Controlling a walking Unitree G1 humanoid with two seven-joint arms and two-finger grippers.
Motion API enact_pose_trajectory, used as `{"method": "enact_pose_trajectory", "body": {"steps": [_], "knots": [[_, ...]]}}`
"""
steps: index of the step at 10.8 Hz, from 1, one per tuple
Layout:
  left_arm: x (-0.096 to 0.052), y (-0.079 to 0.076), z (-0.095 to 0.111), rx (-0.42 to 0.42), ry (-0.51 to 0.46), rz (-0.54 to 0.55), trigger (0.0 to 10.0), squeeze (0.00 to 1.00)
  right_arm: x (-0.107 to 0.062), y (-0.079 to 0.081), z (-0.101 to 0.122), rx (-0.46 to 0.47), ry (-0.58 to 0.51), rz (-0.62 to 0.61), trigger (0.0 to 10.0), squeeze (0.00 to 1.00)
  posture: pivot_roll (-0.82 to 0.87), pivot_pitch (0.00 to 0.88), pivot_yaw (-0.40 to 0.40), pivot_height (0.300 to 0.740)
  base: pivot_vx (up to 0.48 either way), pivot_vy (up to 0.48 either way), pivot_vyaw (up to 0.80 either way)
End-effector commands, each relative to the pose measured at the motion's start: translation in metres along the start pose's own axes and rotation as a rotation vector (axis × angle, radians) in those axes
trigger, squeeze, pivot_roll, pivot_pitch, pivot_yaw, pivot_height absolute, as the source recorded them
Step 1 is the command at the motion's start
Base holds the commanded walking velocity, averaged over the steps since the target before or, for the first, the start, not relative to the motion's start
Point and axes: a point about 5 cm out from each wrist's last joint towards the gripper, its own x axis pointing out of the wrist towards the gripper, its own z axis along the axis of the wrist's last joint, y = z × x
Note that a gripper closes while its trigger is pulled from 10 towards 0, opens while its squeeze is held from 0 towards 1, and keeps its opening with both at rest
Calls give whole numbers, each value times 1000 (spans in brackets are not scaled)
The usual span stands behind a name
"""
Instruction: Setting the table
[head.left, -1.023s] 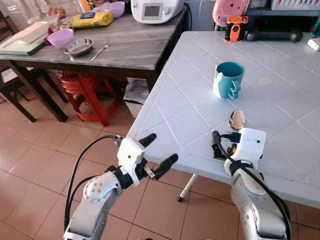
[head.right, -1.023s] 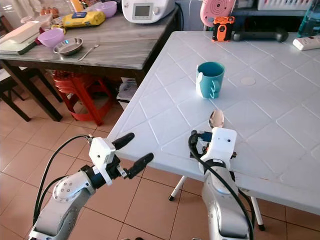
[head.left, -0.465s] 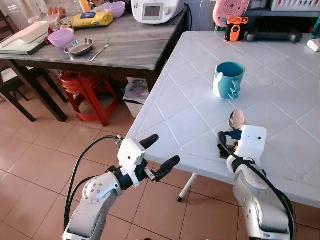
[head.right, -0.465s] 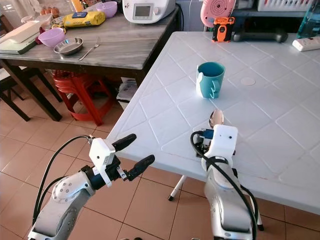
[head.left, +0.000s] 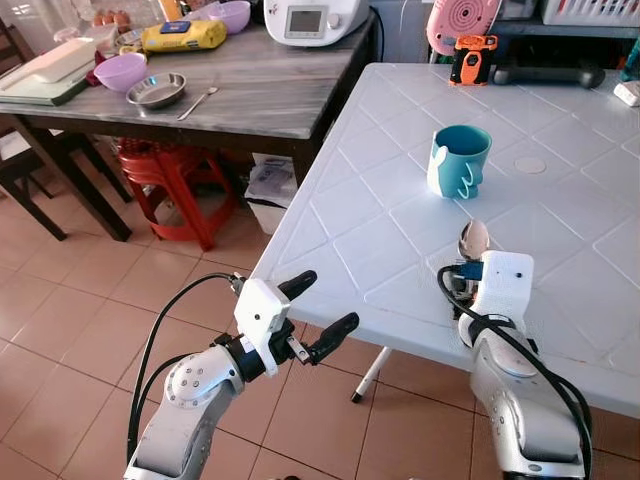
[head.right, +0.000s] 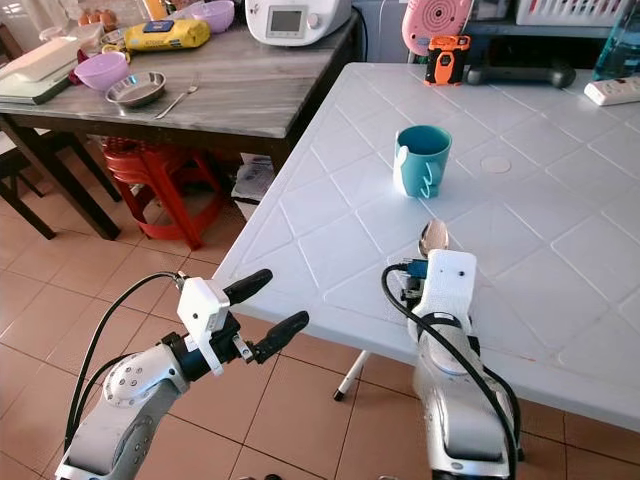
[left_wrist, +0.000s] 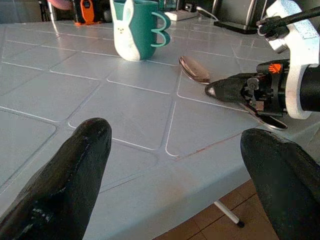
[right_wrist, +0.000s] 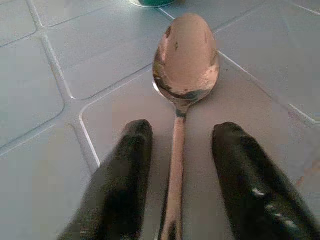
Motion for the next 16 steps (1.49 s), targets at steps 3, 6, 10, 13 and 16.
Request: {"method": "enact_pose_trajectory", "body": {"steps": [3,6,10,13,16], "knots": [[-7,4,-3,8,17,7,10000,0,-1,-6,-36,-6,180,-39,0,0,-102,137,144,740,0,0,0],[-8,4,-3,7,17,6,10000,0,-1,-6,-38,6,186,-50,0,0,-102,140,148,740,0,0,0],[-8,10,-3,38,27,59,10000,0,0,1,-15,110,68,-24,0,0,-101,137,152,740,0,0,0],[-8,33,-3,108,55,300,10000,0,-3,13,24,169,-153,59,0,0,-101,129,148,740,0,0,0],[0,51,5,87,21,459,10000,0,-8,20,47,190,-289,125,8275,0,-105,123,141,740,0,0,0]]}}
